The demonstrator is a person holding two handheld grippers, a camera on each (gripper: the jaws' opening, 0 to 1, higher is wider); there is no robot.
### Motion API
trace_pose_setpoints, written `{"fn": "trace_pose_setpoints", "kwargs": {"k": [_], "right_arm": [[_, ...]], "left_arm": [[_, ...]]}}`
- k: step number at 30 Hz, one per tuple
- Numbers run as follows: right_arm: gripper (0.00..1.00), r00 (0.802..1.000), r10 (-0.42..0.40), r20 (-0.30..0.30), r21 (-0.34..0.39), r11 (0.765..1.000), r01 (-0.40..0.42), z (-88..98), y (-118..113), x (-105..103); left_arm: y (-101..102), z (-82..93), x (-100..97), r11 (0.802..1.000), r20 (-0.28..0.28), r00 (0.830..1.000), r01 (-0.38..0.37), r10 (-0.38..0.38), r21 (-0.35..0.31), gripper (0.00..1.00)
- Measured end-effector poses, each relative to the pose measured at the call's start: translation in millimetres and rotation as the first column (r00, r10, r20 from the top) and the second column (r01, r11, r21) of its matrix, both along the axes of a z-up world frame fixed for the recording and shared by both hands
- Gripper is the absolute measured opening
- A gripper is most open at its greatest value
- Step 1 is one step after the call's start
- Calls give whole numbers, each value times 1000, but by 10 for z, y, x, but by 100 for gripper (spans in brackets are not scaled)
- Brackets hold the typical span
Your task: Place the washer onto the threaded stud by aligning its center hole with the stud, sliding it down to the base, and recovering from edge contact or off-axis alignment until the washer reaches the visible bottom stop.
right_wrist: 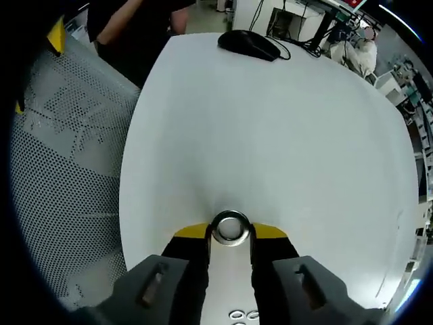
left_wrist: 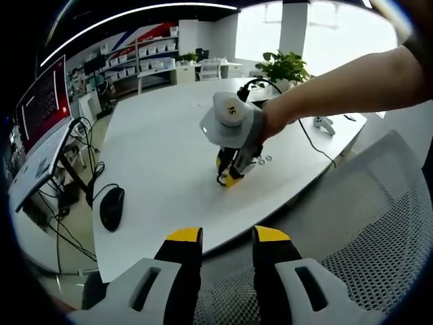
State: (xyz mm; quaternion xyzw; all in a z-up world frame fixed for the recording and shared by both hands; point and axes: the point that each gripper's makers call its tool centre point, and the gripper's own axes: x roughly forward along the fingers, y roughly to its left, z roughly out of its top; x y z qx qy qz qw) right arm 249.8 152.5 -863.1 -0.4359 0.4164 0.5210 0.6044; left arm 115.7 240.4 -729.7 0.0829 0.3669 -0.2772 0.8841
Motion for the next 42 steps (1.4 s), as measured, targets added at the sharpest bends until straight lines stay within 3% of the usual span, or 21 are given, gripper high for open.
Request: {"fn": "trace_pose_setpoints", "kwargs": {"k": [11, 20, 28, 42], "right_arm": [[23, 1000, 15, 11, 27, 1000, -15, 86, 29, 21], [23, 999, 38, 15, 71, 997, -39, 381, 99, 12], [23, 998, 55, -7, 62, 997, -54, 527, 17, -22], [23, 996, 76, 46, 32, 997, -77, 742, -182, 82]], "left_arm": [[-1, -4, -5, 1000, -3, 1000, 1, -1, 1, 28], [-2, -3, 0, 1000, -3, 1000, 2, -2, 0, 28], [-4, 4, 2, 1000, 0, 1000, 2, -2, -2, 28], [-4, 3, 2, 1000, 0, 1000, 1, -1, -1, 28]]}}
